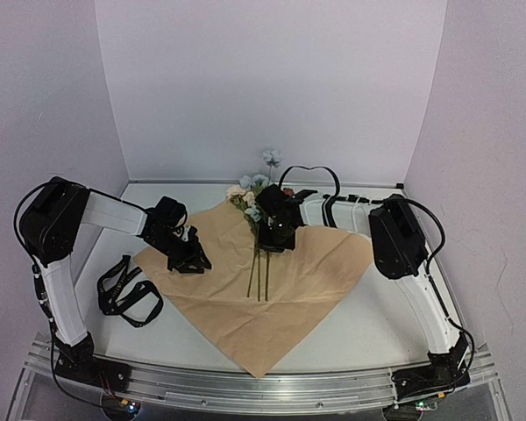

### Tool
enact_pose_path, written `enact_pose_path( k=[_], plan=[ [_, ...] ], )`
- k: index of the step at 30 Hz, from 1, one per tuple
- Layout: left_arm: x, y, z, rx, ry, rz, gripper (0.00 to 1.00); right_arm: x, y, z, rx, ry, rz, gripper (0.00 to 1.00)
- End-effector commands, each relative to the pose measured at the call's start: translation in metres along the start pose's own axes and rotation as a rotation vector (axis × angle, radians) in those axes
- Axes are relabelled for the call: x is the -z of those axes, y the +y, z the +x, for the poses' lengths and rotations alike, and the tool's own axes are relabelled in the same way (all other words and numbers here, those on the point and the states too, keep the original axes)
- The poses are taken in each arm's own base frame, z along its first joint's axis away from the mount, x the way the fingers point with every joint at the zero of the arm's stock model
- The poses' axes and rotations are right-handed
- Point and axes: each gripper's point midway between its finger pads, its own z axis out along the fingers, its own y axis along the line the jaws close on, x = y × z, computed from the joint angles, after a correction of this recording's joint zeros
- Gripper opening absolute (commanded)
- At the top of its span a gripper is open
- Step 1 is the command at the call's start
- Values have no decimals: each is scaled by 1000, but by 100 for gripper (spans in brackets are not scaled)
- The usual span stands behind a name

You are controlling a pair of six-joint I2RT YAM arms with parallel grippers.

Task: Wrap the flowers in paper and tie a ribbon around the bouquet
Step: Adjust the fake flower on the flattened wrapping paper.

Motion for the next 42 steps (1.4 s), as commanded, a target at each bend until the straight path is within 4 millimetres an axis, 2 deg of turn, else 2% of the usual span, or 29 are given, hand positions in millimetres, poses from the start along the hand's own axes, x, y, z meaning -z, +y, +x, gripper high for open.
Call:
enact_pose_path(
  k=[1, 4, 8, 15, 20, 24, 26, 31, 34, 37, 42],
  plan=[
    [1, 9, -4, -9, -16, -32, 28, 22, 6, 7, 30, 25, -7, 7],
    [2, 9, -5, -8, -20, -32, 28, 28, 8, 1, 36, 13, -13, 27],
    [3, 8, -6, -9, -24, -33, 28, 44, 15, -9, 43, -7, -34, 43],
    [6, 3, -10, -21, -32, -26, 29, 80, 21, -18, 47, -35, -60, 63],
    [11, -5, -15, -42, -44, -16, 30, 105, 17, -16, 61, -43, -63, 79],
    [18, -16, -21, -68, -60, 5, 34, 132, 12, -8, 90, -40, -81, 87],
    [24, -25, -25, -84, -73, 21, 36, 147, 10, 5, 127, -19, -102, 89],
    [45, -48, -32, -127, -107, 58, 40, 185, 1, 59, 340, -1, -108, 93],
    [60, -59, -33, -147, -134, 76, 42, 192, -12, 103, 483, 5, -105, 93],
    [73, -64, -29, -153, -158, 82, 43, 209, -16, 133, 595, -38, -145, 94],
    [93, -67, -19, -144, -212, 81, 43, 219, -8, 191, 895, -78, -134, 93]
  ],
)
